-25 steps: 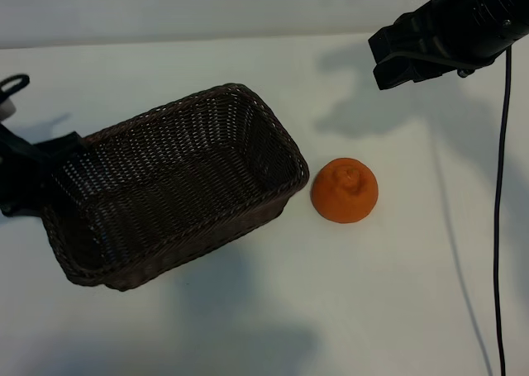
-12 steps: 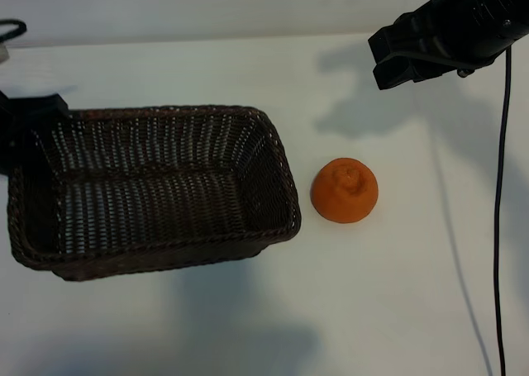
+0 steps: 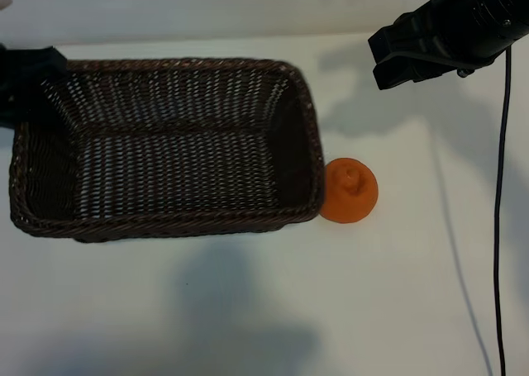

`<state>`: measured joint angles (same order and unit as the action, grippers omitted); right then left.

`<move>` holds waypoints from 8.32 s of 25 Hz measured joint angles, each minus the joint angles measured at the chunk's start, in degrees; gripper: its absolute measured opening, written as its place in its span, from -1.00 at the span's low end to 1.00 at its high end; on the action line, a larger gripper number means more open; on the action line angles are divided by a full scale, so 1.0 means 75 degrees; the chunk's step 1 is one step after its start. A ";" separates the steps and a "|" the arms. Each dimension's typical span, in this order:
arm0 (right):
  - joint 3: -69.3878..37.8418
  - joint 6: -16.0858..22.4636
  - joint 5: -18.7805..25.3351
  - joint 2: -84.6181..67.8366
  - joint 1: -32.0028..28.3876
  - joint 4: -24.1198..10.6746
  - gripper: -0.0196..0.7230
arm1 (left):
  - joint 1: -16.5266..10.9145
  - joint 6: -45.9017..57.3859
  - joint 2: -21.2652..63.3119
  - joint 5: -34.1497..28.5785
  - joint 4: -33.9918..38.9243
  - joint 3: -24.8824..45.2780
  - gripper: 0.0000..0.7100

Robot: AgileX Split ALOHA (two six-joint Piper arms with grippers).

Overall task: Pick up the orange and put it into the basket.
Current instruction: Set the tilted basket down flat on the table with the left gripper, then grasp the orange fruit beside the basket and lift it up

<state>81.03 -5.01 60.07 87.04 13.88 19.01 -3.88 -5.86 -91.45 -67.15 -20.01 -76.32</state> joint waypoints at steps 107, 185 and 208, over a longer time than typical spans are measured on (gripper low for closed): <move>0.0000 -0.0006 0.0001 0.0000 0.0000 0.0000 0.16 | 0.0000 -0.1476 -0.3231 0.1809 -0.1394 -0.0193 -0.55; 0.0000 -0.0006 0.0001 0.0000 0.0000 0.0000 0.16 | -0.0178 -0.0850 0.0503 -0.0026 -0.0849 0.0422 0.48; 0.0000 -0.0006 -0.0001 0.0000 0.0000 0.0000 0.16 | -0.0178 -0.1583 0.0894 -0.0026 -0.2330 0.0675 0.48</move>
<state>81.03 -5.05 60.06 87.04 13.88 19.01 -5.22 -17.73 -84.75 -67.35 -37.49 -71.26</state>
